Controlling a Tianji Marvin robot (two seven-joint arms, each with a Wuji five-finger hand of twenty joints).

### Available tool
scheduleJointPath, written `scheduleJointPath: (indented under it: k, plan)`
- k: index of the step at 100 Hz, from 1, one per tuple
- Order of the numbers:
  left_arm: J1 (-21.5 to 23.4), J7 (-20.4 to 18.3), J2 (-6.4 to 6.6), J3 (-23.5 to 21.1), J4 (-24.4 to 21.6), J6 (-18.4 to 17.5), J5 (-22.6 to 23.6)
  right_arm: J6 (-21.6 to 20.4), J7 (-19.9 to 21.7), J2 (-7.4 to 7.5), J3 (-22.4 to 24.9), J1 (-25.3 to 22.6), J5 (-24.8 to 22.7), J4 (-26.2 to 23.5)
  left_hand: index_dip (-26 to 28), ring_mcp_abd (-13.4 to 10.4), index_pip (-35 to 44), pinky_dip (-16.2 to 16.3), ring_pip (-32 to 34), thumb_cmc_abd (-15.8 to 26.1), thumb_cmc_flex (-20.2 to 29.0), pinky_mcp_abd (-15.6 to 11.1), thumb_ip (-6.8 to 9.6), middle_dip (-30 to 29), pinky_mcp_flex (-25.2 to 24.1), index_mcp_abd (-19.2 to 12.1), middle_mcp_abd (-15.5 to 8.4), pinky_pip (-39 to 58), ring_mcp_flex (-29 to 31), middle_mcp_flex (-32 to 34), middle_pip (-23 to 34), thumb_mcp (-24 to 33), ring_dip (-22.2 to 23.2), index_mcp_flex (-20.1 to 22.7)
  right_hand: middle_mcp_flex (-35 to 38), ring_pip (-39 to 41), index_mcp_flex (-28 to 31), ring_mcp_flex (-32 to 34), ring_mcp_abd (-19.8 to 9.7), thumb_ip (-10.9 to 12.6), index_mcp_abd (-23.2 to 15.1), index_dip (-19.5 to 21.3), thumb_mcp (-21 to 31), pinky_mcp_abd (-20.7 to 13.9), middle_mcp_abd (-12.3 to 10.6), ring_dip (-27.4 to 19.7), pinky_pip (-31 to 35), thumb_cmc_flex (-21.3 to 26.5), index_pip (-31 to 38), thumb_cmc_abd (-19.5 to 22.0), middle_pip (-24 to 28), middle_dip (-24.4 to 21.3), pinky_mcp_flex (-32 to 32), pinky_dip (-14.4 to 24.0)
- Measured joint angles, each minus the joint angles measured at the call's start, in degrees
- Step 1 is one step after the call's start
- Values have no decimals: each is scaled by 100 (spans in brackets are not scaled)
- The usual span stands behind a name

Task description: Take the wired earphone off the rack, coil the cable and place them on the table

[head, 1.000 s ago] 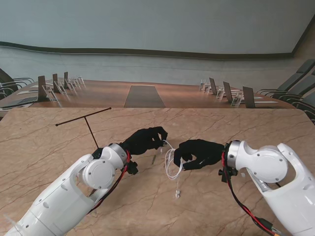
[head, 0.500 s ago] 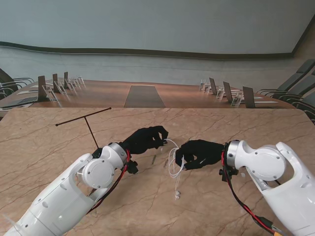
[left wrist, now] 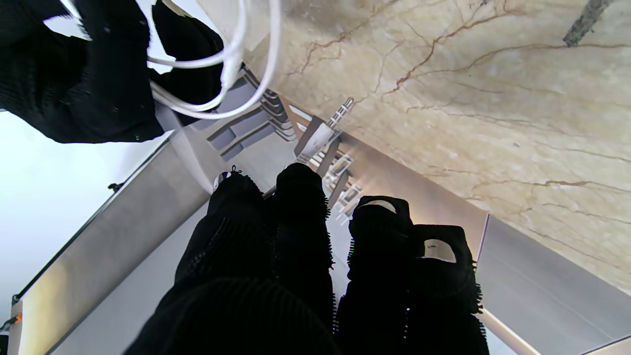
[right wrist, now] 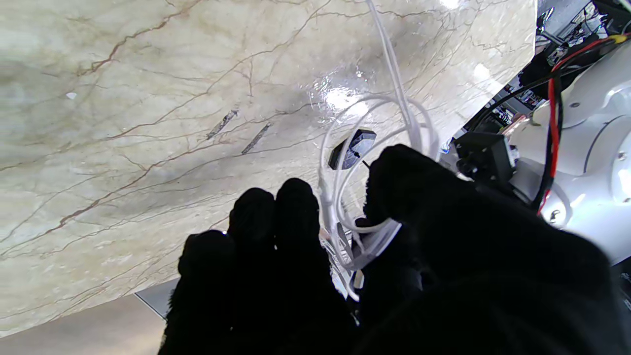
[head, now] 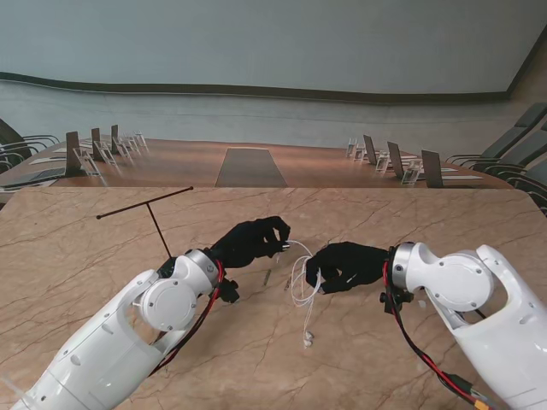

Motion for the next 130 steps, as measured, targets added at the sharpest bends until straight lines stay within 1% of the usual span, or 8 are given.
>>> scheduleJointPath:
  k: [7,25,51,72,82,84,109,130]
  plan:
    - [36,-11,0,14,-35,71,-48,16,-71,-13,-45,39,1,69,53,-7,73,-45,0,0,0,0,0,0,60,0,-3,8,52,0,1,0,-50,-25,104,-2,17,63,33,0,49,1,64,45,0,-110,26,0,29,-33,-23,-57,59,0]
    - [89,-5,-6,75,-53,162,-165,70,-129,-44,-120,118,6,159,60,-11,149,-175,0,0,0,0,0,0,118,0,-6,66,85,0,21,-1,-69,-40,169,-3,18,127,60,1,56,1,68,95,0,-187,39,0,40,-38,-25,-60,115,-1]
    - [167,89,-51,128,-82,285,-380,154,-192,-58,-220,201,-13,222,60,-16,166,-269,0,0,0,1,0,-38,166,0,-8,77,119,0,58,-2,-119,-41,267,-3,18,192,76,1,113,-1,118,122,0,-206,45,0,71,-41,-26,-62,188,-2]
    - [162,192,-102,200,-74,280,-508,235,-190,-69,-280,229,-13,261,60,-17,223,-345,-1,0,0,1,0,-53,173,0,-8,79,120,0,58,-4,-128,-100,479,-3,51,392,133,4,243,-67,257,249,0,-266,125,0,135,-103,-26,-63,344,-2]
    - [142,219,-127,216,-67,266,-585,258,-176,-70,-282,229,-37,261,60,-17,225,-401,-11,0,0,2,0,-54,184,0,-8,81,120,0,58,-4,-129,-101,534,-2,58,411,140,5,250,-77,262,259,0,-272,131,-1,135,-112,-26,-63,369,-2]
    - [139,222,-131,218,-67,263,-594,262,-174,-71,-283,229,-40,261,60,-17,225,-401,-12,0,0,2,0,-54,184,0,-8,81,120,0,58,-4,-130,-101,544,-1,90,450,141,62,290,-91,310,269,0,-272,140,-1,139,-169,-26,-63,399,-2]
    - [115,278,-159,209,-89,177,-642,336,-58,-61,-305,246,-76,246,60,-18,226,-473,-29,59,0,2,-1,-57,186,0,-9,86,120,0,58,-11,-132,-105,599,8,142,459,155,62,301,-139,365,290,0,-285,160,-1,141,-240,-26,-63,410,-2]
    - [105,240,-162,230,-165,225,-820,336,-208,-70,-378,281,-60,289,60,-19,226,-677,-161,59,0,4,-1,-169,265,0,-9,90,188,0,58,-11,-209,-106,600,18,144,463,162,62,303,-141,365,304,0,-323,163,-1,141,-241,-26,-63,425,-2]
